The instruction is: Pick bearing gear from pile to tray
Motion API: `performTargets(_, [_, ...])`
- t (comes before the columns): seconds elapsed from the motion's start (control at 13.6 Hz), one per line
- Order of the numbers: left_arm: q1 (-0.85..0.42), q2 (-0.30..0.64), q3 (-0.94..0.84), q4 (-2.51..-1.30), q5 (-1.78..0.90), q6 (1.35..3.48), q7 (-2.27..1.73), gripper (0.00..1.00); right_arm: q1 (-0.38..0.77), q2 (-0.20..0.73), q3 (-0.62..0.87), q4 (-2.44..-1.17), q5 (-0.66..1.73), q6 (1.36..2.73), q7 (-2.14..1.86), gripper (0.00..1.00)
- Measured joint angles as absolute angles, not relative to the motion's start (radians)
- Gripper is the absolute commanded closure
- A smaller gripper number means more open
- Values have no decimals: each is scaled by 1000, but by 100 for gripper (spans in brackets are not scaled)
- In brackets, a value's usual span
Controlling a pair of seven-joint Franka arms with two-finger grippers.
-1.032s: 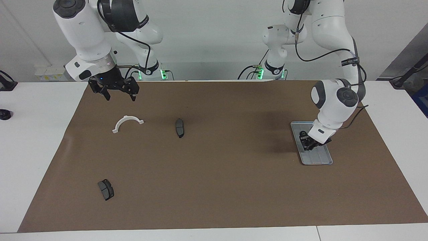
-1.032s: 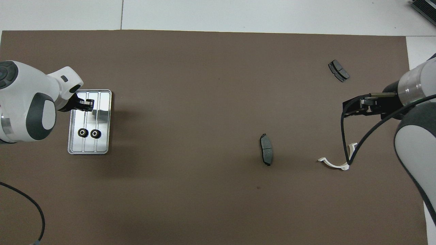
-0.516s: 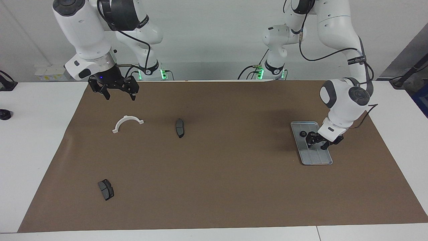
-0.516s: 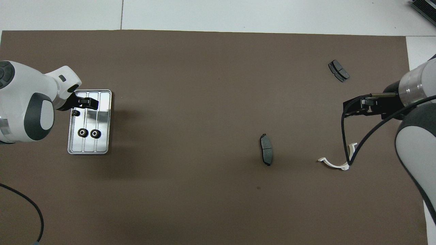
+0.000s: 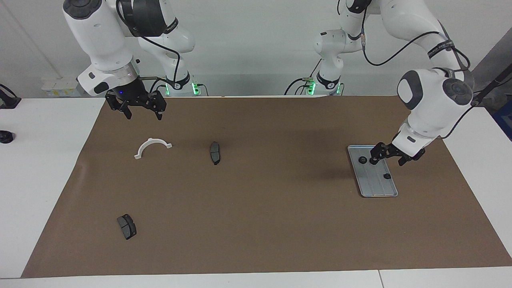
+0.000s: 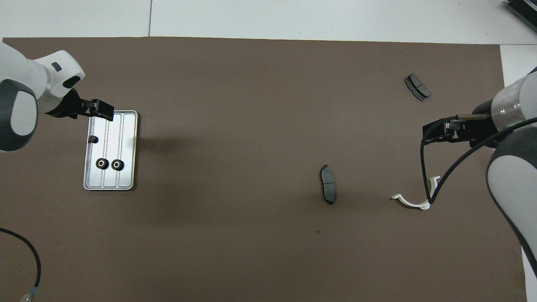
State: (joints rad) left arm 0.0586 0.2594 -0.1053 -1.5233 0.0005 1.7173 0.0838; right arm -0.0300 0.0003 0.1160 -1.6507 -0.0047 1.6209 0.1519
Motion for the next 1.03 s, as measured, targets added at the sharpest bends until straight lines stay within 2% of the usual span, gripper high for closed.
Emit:
performTargets(0.29, [39, 217, -106, -1432, 1, 1588, 78, 0, -30, 0, 116, -1651, -5, 1621, 152, 0])
performTargets(0.81, [28, 78, -102, -1424, 1, 1499, 74, 0, -33, 0, 116, -1651, -5, 1622, 152, 0])
performTargets(1.03, [29, 67, -101, -1431, 1, 1498, 74, 0, -32, 0, 116, -1650, -5, 1636, 152, 0])
